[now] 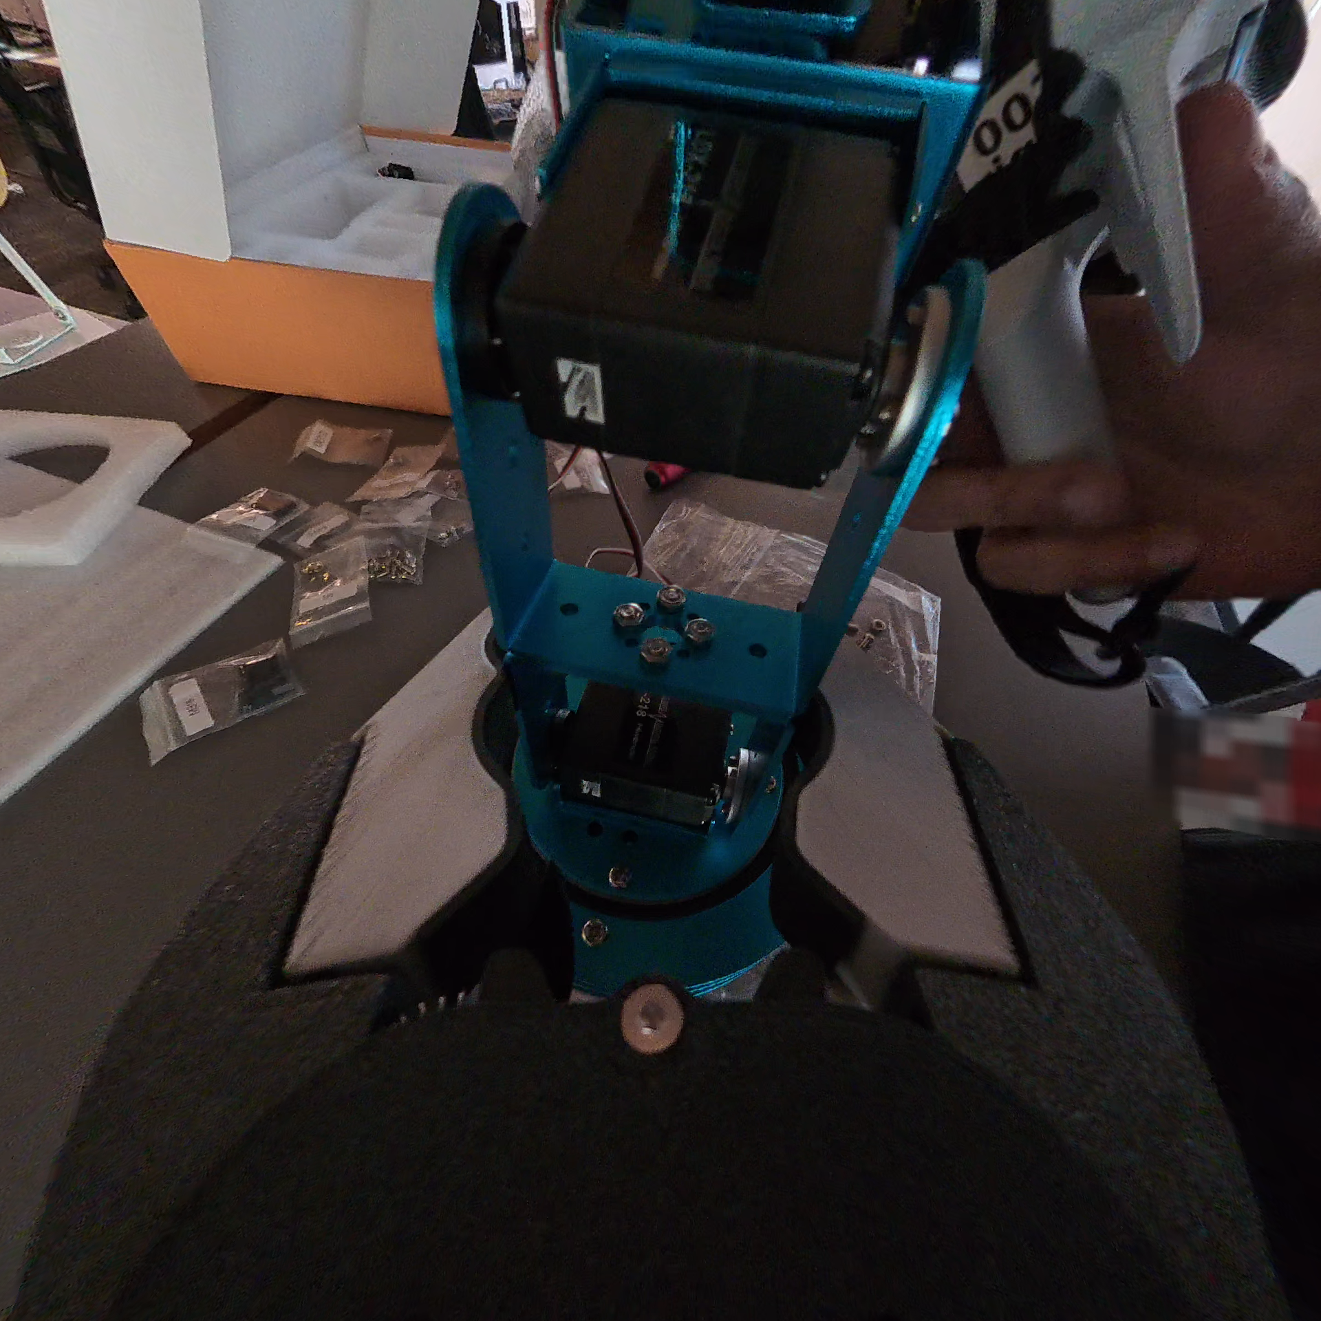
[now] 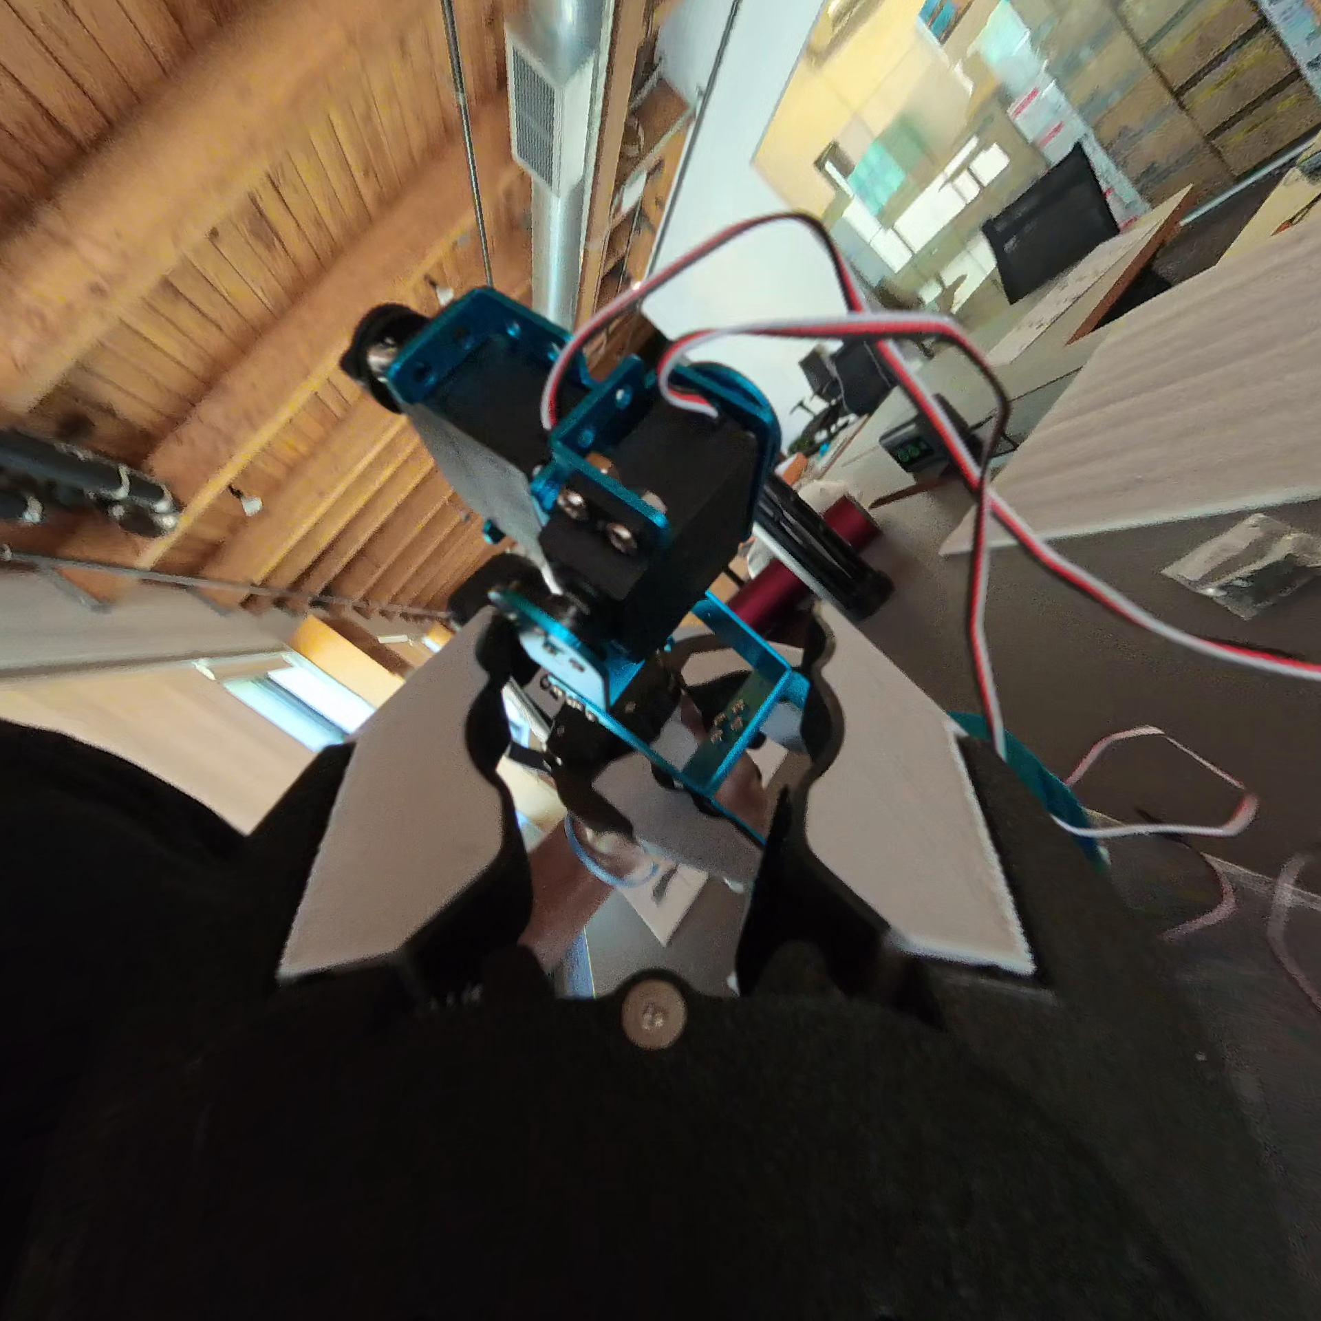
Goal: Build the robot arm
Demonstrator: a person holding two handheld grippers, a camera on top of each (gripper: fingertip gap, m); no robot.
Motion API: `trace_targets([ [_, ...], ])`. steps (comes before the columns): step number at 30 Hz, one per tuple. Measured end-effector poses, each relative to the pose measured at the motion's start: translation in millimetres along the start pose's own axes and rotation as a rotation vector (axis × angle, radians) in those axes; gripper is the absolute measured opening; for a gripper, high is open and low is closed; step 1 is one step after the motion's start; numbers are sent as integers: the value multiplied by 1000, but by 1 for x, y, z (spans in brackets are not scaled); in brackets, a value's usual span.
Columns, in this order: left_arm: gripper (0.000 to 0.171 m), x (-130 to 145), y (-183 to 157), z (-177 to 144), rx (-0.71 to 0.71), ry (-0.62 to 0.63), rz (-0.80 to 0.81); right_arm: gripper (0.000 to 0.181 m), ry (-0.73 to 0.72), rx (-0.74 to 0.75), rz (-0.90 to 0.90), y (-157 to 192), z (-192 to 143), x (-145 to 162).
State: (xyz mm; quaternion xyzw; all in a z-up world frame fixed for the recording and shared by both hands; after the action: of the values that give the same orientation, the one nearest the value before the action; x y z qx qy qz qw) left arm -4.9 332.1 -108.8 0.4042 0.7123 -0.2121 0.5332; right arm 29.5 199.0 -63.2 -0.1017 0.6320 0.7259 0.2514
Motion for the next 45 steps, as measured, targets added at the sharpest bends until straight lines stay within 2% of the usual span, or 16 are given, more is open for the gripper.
trace_targets([
  [2, 76, 0, 0, -1, 1, 20, 24, 75, -97, -22, 21, 3, 9, 0],
  [4, 77, 1, 0, 0, -4, 26, 29, 60, -168, 4, 1, 9, 10, -4],
  [9, 80, 3, 1, -1, 3, 28, 32, 54, -118, 241, -215, 22, 13, -5],
  [14, 80, 3, 1, 0, 17, 28, 32, 53, -104, 259, -216, 24, 12, -6],
  [18, 74, -1, 2, 0, 36, 87, 36, 55, -88, 199, -171, 19, 7, -9],
  [20, 80, -5, 2, -2, 13, 59, 61, 59, -77, 173, -163, 16, 2, -10],
  [21, 94, -11, 3, -6, 9, 16, 60, 64, -85, 179, -156, 15, -3, -11],
  [22, 99, -20, 4, -10, 25, -33, 42, 62, -95, 169, -150, 15, -8, -11],
  [23, 98, -28, 5, -15, 46, -81, 32, 57, -94, 156, -151, 17, -12, -10],
  [26, 67, -46, 9, -25, 75, -160, 90, 46, -102, 182, -192, 23, -18, -7],
  [45, 67, -46, 10, -23, 73, -103, 119, 43, -11, 294, -246, 36, -12, -14],
])
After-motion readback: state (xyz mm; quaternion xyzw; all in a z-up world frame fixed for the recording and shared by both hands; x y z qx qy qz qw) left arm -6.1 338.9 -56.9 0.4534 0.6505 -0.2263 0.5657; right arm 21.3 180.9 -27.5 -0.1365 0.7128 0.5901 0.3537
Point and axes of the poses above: each gripper's, where its closed fingertips meet, z out along the fingers, x out of its underside, y = z × x across the jaws, the point moved 8 cm from there along -z, back along the fingers, and after that the axes turned 12 degrees about z, right-handed, at the moved point
